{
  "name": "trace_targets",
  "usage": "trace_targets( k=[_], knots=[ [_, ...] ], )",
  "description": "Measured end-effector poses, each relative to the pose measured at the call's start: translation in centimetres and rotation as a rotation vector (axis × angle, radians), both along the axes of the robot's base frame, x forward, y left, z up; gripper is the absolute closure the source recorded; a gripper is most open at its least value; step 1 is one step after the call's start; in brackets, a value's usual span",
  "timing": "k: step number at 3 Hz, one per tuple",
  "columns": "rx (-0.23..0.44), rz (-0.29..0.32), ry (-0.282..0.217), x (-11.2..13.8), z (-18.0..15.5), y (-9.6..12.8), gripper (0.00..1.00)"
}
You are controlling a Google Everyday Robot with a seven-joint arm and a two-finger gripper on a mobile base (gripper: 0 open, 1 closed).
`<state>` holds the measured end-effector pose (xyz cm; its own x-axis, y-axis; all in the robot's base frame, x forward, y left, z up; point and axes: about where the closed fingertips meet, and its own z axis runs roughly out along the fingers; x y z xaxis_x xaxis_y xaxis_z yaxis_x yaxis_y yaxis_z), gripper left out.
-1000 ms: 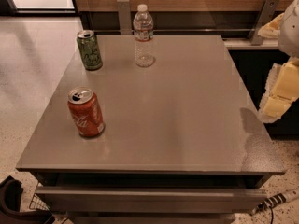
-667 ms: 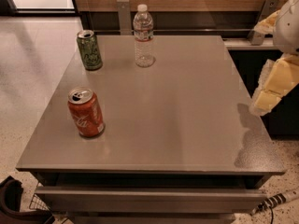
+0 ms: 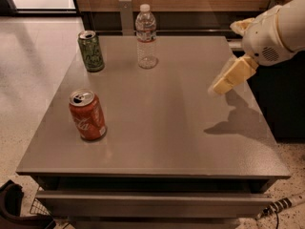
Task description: Knock water bottle over
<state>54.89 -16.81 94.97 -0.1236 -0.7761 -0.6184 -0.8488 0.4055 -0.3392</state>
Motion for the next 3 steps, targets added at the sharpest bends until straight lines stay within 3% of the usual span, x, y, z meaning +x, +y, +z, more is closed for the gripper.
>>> trace_targets(
  k=[1, 2, 3],
  knots=[
    [0.219, 0.001, -0.074, 3.3, -1.0, 2.2, 0.00],
    [0.438, -0.015, -0.206, 7.7, -0.4, 3.8, 0.00],
    [0.596, -0.060, -0.347, 12.5, 1.1, 4.4, 0.00]
  ],
)
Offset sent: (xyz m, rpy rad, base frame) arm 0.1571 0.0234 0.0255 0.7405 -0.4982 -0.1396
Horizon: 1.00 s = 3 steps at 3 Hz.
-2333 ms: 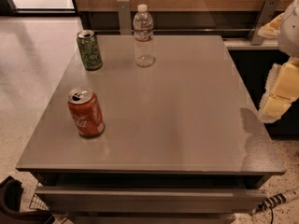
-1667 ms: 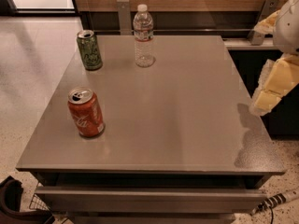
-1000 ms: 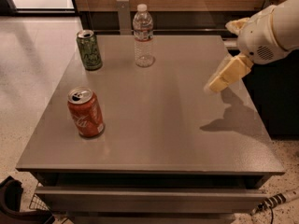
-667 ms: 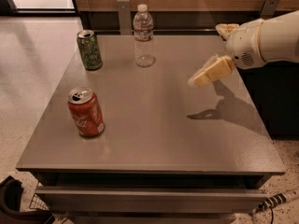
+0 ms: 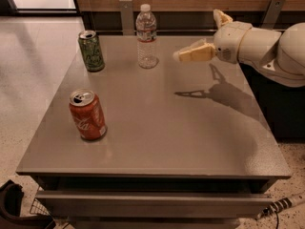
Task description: Knock water bottle over
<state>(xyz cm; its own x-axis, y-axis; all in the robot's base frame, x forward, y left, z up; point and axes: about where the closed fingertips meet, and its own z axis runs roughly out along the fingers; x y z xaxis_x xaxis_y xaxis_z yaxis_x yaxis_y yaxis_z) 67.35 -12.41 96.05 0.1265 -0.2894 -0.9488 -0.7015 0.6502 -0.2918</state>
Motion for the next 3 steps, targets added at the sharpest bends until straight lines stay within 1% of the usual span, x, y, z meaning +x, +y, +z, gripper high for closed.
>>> trace_targets(
  k=[1, 2, 3],
  knots=[
    [-0.002, 0.002, 0.002, -0.1, 0.0, 0.0, 0.00],
    [0.017, 0.036, 0.034, 1.1, -0.7, 1.3, 0.00],
    [0.066, 0.087, 0.088, 3.3, -2.0, 3.7, 0.00]
  ],
)
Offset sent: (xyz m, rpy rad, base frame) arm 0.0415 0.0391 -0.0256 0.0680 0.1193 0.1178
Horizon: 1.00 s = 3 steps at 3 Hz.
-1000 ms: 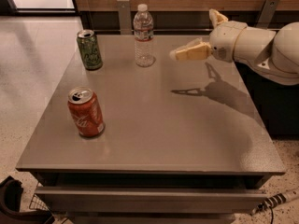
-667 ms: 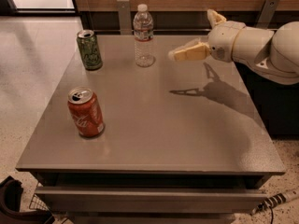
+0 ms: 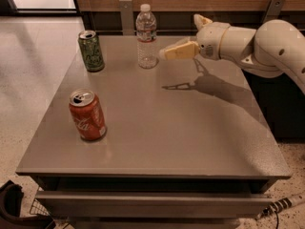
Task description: Knock water bottle over
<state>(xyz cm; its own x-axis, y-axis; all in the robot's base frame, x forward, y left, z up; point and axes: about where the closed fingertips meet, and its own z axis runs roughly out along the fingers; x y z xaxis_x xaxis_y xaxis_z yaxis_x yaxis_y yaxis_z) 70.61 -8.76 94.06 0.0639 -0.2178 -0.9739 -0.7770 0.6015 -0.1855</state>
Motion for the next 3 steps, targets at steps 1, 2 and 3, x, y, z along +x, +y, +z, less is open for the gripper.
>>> trace_targets(
  k=[1, 2, 3],
  knots=[
    [0.049, 0.033, 0.043, 1.5, -1.1, 2.5, 0.00],
    [0.073, 0.048, 0.061, 2.3, -1.6, 3.8, 0.00],
    [0.090, 0.075, 0.087, 3.6, -2.1, 5.4, 0.00]
  ],
)
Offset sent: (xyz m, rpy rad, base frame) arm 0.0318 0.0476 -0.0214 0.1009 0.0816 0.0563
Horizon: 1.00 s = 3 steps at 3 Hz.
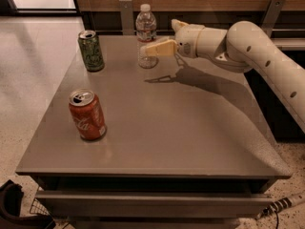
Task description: Knock water bottle over
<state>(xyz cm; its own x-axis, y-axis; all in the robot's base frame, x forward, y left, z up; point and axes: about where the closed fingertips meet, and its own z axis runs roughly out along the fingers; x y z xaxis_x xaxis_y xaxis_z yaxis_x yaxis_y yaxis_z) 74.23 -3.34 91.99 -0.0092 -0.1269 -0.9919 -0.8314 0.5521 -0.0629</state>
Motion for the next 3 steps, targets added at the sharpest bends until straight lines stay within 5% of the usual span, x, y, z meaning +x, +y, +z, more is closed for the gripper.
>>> trace_targets(
  k=[1, 3],
  knots=[
    [0.016, 0.023, 0.018, 1.23, -0.32, 1.38, 0.00],
    [0.018, 0.034, 0.018, 1.20, -0.31, 2.11, 0.47]
  ],
)
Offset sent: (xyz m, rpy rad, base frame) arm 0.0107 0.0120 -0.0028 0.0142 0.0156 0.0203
